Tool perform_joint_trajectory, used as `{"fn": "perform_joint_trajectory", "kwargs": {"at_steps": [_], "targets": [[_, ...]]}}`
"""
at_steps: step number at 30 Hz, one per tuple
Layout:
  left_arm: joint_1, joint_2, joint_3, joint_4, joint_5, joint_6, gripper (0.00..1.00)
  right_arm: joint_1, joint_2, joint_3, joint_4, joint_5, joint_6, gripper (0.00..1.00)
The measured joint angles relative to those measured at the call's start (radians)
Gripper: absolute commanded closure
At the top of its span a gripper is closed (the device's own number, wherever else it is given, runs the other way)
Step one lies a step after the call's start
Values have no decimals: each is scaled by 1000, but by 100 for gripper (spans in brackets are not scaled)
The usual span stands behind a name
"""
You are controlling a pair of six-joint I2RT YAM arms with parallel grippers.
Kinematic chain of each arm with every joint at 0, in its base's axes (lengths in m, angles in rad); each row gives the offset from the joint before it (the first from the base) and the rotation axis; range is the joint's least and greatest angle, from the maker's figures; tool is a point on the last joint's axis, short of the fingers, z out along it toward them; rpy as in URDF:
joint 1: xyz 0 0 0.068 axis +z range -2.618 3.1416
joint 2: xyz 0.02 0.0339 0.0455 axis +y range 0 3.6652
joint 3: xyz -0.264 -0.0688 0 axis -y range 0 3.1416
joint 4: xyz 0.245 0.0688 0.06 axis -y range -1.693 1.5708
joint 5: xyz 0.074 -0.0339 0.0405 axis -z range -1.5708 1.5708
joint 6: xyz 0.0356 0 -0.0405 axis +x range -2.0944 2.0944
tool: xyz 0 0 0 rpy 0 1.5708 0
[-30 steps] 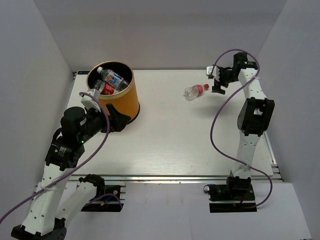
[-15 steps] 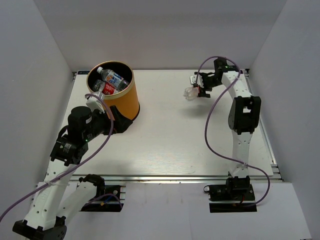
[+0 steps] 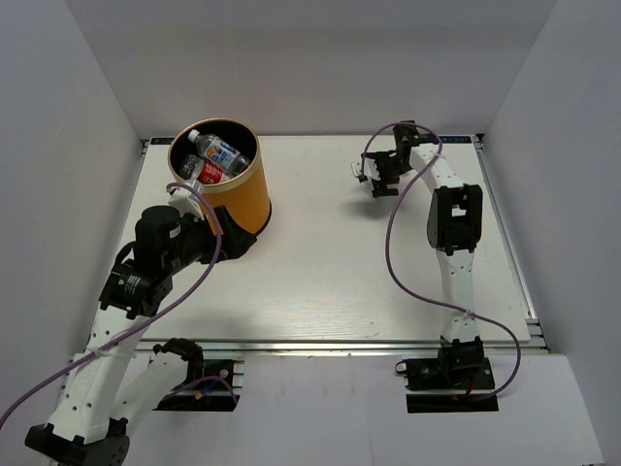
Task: Put the plastic bottles in the bin
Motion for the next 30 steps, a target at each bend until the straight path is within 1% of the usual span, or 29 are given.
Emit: {"fn": "perform_joint_trajectory", "kwargs": {"at_steps": [1, 5, 7, 8, 11, 14, 15, 17, 18, 20, 21, 23, 27, 29, 30], "targets": [[0, -2, 0, -5, -1, -1, 0, 0, 0, 7, -6, 19, -2, 15], [0, -10, 0, -18, -5, -7, 0, 0, 5, 12, -56, 59, -16, 68], [0, -12, 0, -23, -5, -8, 0, 0, 4, 13, -80, 71, -30, 77], [0, -13, 0, -26, -5, -9, 0, 0, 2, 11, -88, 77, -33, 84], [0, -15, 0, -27, -5, -11, 0, 0, -20, -21, -118, 82, -56, 90], [0, -25, 0, -24, -4, -12, 0, 4, -50, -50, -201, 56, -68, 92], [0, -33, 0, -21, -4, -12, 0, 8, -63, -61, -234, 38, -66, 94], [0, -52, 0, -18, -4, -11, 0, 26, -102, -90, -287, -26, -45, 94], [0, -63, 0, -15, -4, -10, 0, 43, -129, -105, -304, -67, -34, 96], [0, -89, 0, -17, -7, -6, 0, 95, -199, -130, -296, -144, 19, 96], [0, -100, 0, -25, -12, -4, 0, 130, -241, -142, -269, -184, 57, 98], [0, -129, 0, -48, -32, -3, 0, 209, -337, -164, -137, -262, 165, 100], [3, -211, -20, -108, -89, -9, 0, 374, -531, -253, 314, -366, 562, 100], [6, -264, -39, -135, -113, -19, 0, 422, -559, -234, 501, -383, 732, 100], [6, -291, -48, -149, -122, -23, 0, 440, -550, -190, 588, -383, 829, 100]]}}
